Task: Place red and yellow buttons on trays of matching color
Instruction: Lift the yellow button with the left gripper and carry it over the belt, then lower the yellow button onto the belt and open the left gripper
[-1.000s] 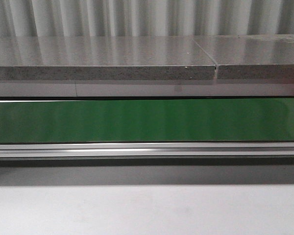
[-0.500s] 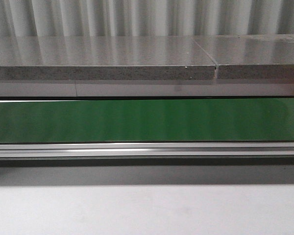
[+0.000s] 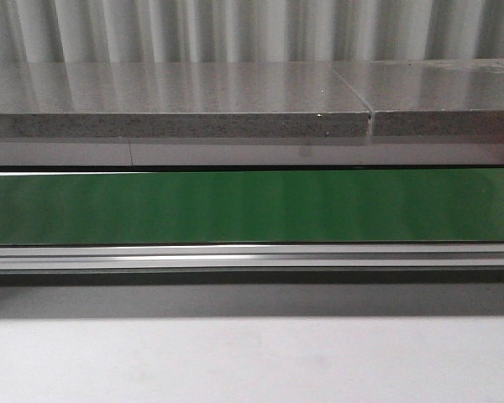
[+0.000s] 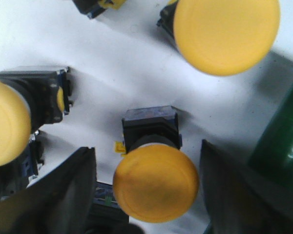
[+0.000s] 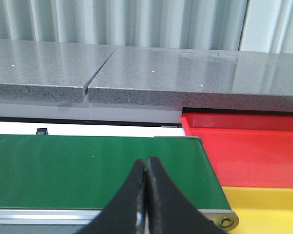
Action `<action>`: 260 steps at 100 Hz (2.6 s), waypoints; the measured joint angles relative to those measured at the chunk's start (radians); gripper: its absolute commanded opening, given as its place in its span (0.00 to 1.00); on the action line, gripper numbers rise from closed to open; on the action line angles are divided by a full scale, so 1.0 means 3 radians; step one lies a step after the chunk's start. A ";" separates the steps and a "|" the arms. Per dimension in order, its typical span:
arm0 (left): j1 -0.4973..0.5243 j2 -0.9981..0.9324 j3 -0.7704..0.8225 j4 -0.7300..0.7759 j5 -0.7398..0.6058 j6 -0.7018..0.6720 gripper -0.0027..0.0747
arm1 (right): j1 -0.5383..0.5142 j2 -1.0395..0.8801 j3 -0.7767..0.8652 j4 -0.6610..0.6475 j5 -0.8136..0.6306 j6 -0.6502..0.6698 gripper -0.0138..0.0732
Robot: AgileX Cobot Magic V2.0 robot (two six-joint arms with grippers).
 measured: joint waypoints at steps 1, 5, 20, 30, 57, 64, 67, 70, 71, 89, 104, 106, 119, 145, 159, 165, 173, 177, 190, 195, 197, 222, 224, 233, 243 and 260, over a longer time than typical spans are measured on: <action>0.0000 0.0000 0.0000 0.0000 0.0001 0.0000 0.45 | 0.0000 0.0000 0.0000 0.0000 0.0000 0.0000 0.08; 0.0000 0.0000 0.0000 0.0000 -0.0022 0.0000 0.40 | 0.0000 0.0000 0.0000 0.0000 0.0000 0.0000 0.08; 0.0000 0.0000 0.0000 0.0000 -0.0034 0.0000 0.32 | 0.0000 0.0000 0.0000 0.0000 0.0000 0.0000 0.08; 0.0000 0.0000 0.0000 0.0007 -0.0034 0.0006 0.32 | 0.0000 0.0000 0.0000 0.0000 0.0000 0.0000 0.08; 0.0000 -0.0249 0.0000 0.0023 -0.0008 0.0043 0.32 | 0.0000 0.0000 0.0000 0.0000 0.0000 0.0000 0.08; -0.0006 -0.0384 0.0000 0.0029 -0.0003 0.0051 0.32 | 0.0000 0.0000 0.0000 0.0000 0.0000 0.0000 0.08; -0.0016 -0.0434 0.0000 0.0032 0.0015 0.0058 0.32 | 0.0000 0.0000 0.0000 0.0000 0.0000 0.0000 0.08; -0.0024 -0.0494 0.0000 0.0037 0.0032 0.0074 0.32 | 0.0000 0.0000 0.0000 0.0000 0.0000 0.0000 0.08; -0.0031 -0.0506 0.0000 0.0037 0.0041 0.0081 0.32 | 0.0000 0.0000 0.0000 0.0000 0.0000 0.0000 0.08; -0.0167 -0.0800 0.0047 0.0045 0.0146 0.0134 0.32 | 0.0000 0.0000 0.0000 0.0000 0.0000 0.0000 0.08; -0.0325 -0.0992 0.0160 0.0045 0.0151 0.0141 0.32 | 0.0000 0.0000 0.0000 0.0000 0.0000 0.0000 0.08; -0.0351 -0.1008 0.0173 0.0045 0.0151 0.0141 0.32 | 0.0000 0.0000 0.0000 0.0000 0.0000 0.0000 0.08; -0.0510 -0.1028 0.0247 0.0045 0.0145 0.0141 0.32 | 0.0000 0.0000 0.0000 0.0000 0.0000 0.0000 0.08; -0.0675 -0.0964 0.0268 0.0047 0.0161 0.0141 0.32 | 0.0000 0.0000 0.0000 0.0000 0.0000 0.0000 0.08; -0.0683 -0.0897 0.0275 0.0047 0.0170 0.0141 0.41 | 0.0000 0.0000 0.0000 0.0000 0.0000 0.0000 0.08; -0.0683 -0.0891 0.0275 0.0041 0.0170 0.0141 0.51 | 0.0000 0.0000 0.0000 0.0000 0.0000 0.0000 0.08; -0.0683 -0.0891 0.0275 0.0041 0.0170 0.0141 0.68 | 0.0000 0.0000 0.0000 0.0000 0.0000 0.0000 0.08; -0.0683 -0.0891 0.0275 0.0041 0.0170 0.0141 0.74 | 0.0000 0.0000 0.0000 0.0000 0.0000 0.0000 0.08; -0.0683 -0.0891 0.0275 -0.0004 0.0170 0.0148 0.78 | 0.0000 0.0000 0.0000 0.0000 0.0000 0.0000 0.08; -0.0683 -0.0891 0.0275 -0.0085 0.0170 0.0186 0.78 | 0.0000 0.0000 0.0000 0.0000 0.0000 0.0000 0.08; -0.0683 -0.0891 0.0275 -0.0135 0.0170 0.0198 0.78 | 0.0000 0.0000 0.0000 0.0000 0.0000 0.0000 0.08; -0.0683 -0.1008 0.0275 -0.0665 -0.0030 0.0394 0.76 | 0.0000 0.0000 0.0000 0.0000 0.0000 0.0000 0.08; -0.0683 -0.1026 0.0275 -0.0671 -0.0038 0.0400 0.76 | 0.0000 0.0000 0.0000 0.0000 0.0000 0.0000 0.08; -0.0683 -0.1088 0.0275 -0.0664 -0.0031 0.0406 0.76 | 0.0000 0.0000 0.0000 0.0000 0.0000 0.0000 0.08; -0.0616 -0.1141 0.0275 -0.0636 0.0031 0.0406 0.76 | 0.0000 0.0000 0.0000 0.0000 0.0000 0.0000 0.08; -0.0316 -0.1191 0.0275 -0.0611 0.0181 0.0406 0.76 | 0.0000 0.0000 0.0000 0.0000 0.0000 0.0000 0.08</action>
